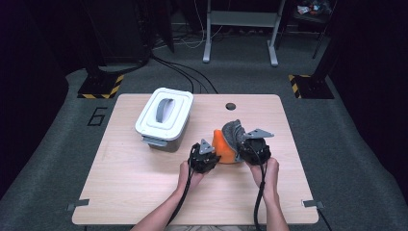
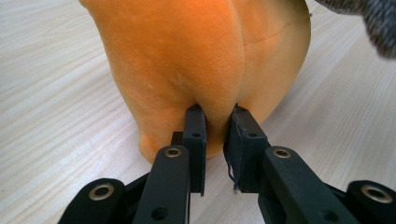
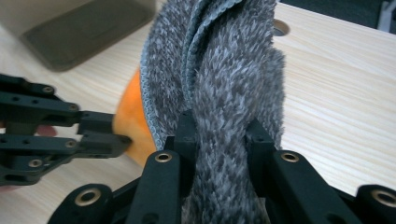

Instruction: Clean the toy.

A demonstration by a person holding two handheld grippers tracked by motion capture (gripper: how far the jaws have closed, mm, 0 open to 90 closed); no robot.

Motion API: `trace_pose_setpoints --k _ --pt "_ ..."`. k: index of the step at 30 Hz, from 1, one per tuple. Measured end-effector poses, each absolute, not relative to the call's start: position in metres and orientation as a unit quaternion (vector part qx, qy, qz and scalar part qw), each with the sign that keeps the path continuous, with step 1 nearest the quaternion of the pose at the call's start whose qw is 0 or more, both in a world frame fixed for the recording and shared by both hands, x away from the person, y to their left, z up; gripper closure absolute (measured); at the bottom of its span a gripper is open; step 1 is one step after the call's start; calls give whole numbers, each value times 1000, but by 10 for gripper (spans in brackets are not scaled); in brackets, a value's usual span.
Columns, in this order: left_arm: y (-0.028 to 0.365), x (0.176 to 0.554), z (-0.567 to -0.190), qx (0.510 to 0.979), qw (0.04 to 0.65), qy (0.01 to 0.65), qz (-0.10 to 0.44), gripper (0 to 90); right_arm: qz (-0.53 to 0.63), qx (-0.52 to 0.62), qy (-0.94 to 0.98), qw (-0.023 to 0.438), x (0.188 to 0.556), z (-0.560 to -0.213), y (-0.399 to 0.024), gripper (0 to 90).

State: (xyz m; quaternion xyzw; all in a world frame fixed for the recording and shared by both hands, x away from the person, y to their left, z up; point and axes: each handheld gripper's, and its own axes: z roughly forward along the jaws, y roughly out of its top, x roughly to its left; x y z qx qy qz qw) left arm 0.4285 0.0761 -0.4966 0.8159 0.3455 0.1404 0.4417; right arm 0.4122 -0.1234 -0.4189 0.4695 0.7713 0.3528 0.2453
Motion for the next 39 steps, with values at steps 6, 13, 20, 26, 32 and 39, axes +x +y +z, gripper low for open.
trace_pose_setpoints --k 6,13,20,26,32,39 --pt "77 430 -496 818 439 343 143 777 339 450 784 260 413 -421 -104 721" --pt "78 430 -497 820 437 342 140 780 323 441 795 265 415 -429 -92 722" --pt "77 431 -497 820 435 345 140 782 306 443 795 281 418 -434 -92 730" --pt "76 430 -496 819 438 343 141 783 305 456 786 284 419 -438 -101 733" --pt "76 430 -497 820 437 344 138 786 305 476 775 282 422 -440 -116 732" --pt "77 430 -497 821 436 341 138 788 300 502 762 277 428 -447 -132 732"
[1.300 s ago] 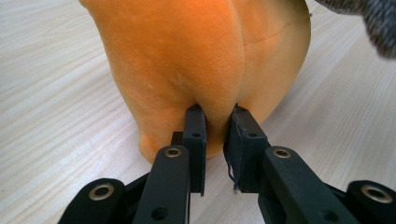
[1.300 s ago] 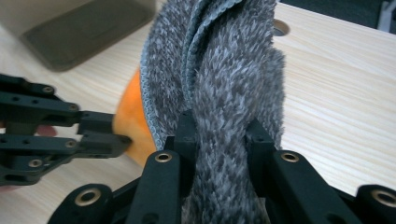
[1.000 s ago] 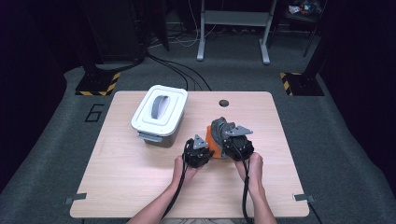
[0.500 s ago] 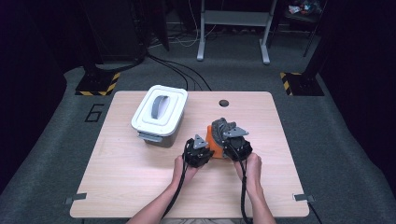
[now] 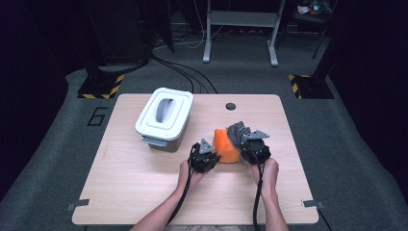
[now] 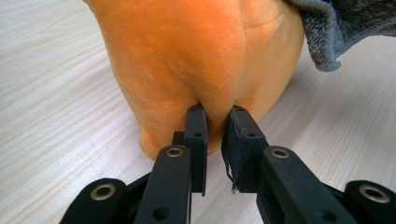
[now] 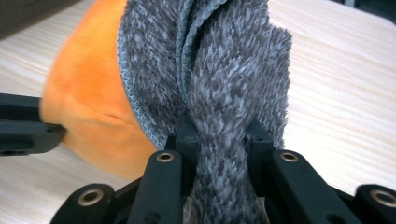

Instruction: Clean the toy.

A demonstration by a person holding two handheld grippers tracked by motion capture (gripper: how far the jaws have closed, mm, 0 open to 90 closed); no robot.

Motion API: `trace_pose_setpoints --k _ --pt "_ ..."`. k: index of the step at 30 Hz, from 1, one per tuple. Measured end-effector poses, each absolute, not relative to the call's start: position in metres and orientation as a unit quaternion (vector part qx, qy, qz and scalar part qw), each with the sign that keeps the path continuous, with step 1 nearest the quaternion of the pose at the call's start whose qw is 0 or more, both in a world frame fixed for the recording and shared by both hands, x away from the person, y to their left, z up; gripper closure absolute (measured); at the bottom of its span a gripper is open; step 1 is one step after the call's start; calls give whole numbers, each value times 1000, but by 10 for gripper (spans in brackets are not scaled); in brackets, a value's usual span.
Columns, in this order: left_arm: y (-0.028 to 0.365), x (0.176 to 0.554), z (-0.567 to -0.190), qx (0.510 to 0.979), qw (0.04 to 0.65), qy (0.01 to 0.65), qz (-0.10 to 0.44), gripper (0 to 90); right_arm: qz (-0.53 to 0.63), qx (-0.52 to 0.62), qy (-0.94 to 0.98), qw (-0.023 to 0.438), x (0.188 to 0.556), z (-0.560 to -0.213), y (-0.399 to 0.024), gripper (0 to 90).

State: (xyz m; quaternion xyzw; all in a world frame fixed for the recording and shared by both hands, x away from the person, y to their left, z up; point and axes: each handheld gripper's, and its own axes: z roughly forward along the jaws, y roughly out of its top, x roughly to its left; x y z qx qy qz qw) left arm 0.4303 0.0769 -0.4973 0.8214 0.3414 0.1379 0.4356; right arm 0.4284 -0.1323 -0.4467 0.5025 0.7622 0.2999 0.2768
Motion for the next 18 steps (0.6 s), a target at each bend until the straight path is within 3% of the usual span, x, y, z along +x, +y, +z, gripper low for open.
trace_pose_setpoints --k 18 --pt "75 430 -499 823 431 341 145 814 291 544 742 261 440 -465 -153 730"
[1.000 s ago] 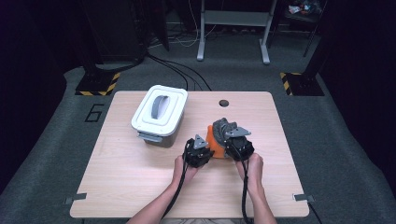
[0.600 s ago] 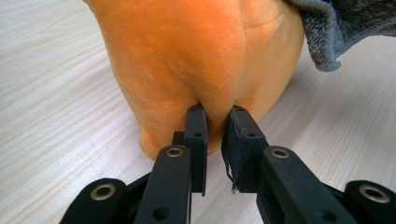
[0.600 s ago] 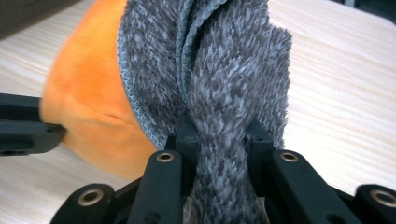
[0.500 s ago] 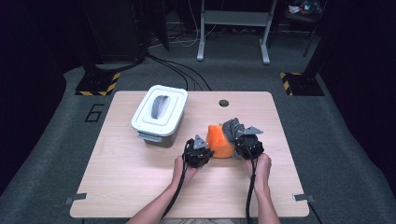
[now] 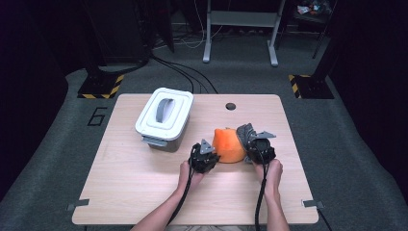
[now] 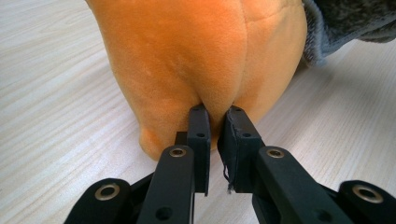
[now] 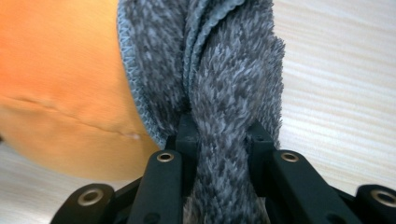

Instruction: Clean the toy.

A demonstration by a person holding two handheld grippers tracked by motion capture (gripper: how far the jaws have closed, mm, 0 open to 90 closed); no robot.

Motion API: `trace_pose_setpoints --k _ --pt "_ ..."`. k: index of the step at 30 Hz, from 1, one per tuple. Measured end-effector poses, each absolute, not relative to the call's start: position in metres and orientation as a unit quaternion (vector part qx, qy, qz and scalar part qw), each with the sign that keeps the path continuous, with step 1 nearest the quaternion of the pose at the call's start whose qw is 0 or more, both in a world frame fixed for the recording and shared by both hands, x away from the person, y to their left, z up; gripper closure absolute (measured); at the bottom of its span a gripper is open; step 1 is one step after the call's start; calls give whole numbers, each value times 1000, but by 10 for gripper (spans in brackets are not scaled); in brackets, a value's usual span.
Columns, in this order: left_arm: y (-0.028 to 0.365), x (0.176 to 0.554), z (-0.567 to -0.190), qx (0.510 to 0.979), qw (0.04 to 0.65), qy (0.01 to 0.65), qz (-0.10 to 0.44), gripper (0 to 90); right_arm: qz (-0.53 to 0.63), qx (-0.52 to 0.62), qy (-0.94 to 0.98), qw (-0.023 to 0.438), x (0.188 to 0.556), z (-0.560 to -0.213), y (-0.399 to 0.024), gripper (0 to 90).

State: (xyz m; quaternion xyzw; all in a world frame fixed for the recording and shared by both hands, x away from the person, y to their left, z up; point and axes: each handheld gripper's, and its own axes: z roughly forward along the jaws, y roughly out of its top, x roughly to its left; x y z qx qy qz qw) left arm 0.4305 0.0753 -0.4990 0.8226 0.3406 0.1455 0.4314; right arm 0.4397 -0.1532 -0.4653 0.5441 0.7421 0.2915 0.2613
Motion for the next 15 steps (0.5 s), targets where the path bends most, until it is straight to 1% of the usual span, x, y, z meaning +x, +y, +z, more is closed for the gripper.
trace_pose_setpoints --k 5,10,13,15 --pt "75 430 -499 822 432 343 143 816 272 567 739 242 448 -478 -159 727" --pt "76 430 -500 823 430 342 144 817 252 579 746 210 459 -501 -165 725" --pt "77 430 -500 822 431 342 143 817 256 581 743 211 455 -495 -166 725" --pt "77 430 -500 822 433 342 141 817 267 579 737 223 450 -487 -170 726"
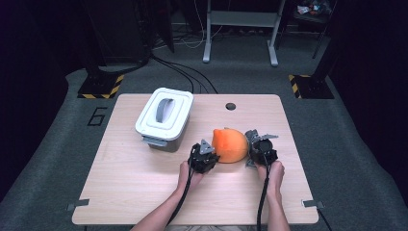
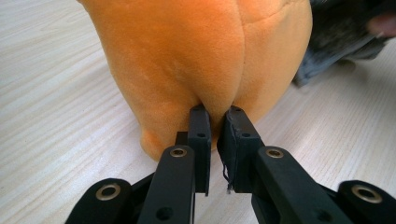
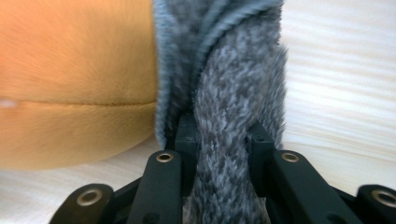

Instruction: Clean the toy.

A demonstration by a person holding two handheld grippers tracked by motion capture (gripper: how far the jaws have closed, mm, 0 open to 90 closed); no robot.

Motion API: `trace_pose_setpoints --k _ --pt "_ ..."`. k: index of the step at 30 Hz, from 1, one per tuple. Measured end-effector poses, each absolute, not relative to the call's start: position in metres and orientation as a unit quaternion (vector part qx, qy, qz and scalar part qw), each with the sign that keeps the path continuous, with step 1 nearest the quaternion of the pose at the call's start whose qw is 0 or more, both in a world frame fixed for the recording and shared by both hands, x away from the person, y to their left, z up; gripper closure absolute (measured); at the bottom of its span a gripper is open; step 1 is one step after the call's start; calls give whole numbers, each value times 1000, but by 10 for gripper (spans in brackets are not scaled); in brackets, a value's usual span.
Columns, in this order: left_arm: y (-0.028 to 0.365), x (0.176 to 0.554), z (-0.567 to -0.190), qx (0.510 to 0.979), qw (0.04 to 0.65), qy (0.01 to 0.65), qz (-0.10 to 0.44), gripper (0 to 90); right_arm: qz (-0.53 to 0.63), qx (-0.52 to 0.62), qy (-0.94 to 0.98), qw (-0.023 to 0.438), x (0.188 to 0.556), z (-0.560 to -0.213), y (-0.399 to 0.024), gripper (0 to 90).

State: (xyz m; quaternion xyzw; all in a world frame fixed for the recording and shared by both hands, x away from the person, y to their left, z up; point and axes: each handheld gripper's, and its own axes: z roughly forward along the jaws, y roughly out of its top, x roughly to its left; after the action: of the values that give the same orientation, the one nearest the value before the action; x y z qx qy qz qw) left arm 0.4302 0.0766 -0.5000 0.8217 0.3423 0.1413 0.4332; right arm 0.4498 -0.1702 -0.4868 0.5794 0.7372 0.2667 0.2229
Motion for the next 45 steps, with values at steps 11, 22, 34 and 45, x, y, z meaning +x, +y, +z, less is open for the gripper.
trace_pose_setpoints --k 11,22,34,45 --pt "76 430 -501 823 432 340 144 816 331 504 748 277 414 -420 -144 726" --pt "76 430 -501 823 430 342 146 816 310 434 795 288 414 -429 -87 722" --pt "75 430 -500 827 426 336 149 821 308 474 774 286 418 -433 -115 722" --pt "74 430 -500 826 429 336 148 821 285 528 752 273 434 -453 -144 721"
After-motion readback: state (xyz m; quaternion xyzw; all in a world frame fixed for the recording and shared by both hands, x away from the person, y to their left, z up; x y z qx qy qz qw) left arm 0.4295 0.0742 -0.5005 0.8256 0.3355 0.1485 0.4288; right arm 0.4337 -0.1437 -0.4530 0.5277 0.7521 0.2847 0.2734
